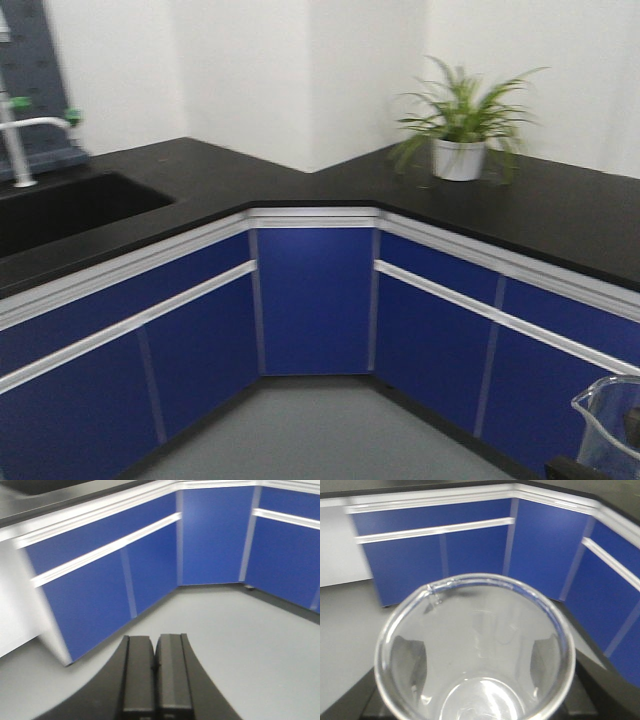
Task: Move beaker to silver tray on left bench
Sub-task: 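Drive to the bench with the silver tray, beaker held in right gripper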
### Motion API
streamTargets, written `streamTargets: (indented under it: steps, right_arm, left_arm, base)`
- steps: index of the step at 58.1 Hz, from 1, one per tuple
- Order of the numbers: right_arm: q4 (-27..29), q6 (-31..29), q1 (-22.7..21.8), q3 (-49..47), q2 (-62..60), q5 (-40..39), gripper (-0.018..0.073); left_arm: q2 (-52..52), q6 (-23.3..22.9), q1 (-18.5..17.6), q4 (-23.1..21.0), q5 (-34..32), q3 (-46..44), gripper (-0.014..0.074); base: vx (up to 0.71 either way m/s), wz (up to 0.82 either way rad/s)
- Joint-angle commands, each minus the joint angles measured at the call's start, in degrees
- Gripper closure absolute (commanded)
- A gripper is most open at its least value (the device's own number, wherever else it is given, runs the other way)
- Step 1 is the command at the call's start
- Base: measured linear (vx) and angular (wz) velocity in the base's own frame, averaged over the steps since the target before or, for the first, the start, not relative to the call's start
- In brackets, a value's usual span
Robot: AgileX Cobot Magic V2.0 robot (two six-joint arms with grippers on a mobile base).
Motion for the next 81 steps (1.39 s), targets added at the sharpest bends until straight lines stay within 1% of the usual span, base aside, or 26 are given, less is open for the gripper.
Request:
streamTargets:
  steps: [1, 23, 40, 81]
  right_arm:
    - [-1.1, -0.3, -0.4, -1.7, 0.1, -4.8, 0.0567]
    - [-1.1, -0.3, -0.4, -1.7, 0.1, -4.8, 0.0567]
    - [-1.1, -0.3, -0.4, -1.7, 0.1, -4.8, 0.0567]
    - [-1.1, -0.3, -0.4, -1.7, 0.1, -4.8, 0.0567]
  left_arm:
    - [-0.9, -0.1, -0.4, -0.1, -4.5, 1.6, 0.0595]
    - [-0.9, -0.1, -0.4, -0.1, -4.5, 1.6, 0.0595]
    - [-0.9, -0.1, -0.4, -0.1, -4.5, 1.6, 0.0595]
    - [-0.9, -0.1, -0.4, -0.1, -4.5, 1.6, 0.0595]
  base:
    - [-0.22, 0.71]
    - [-0.16, 0.7]
    - [-0.05, 0.52]
    - [0.14, 0.46]
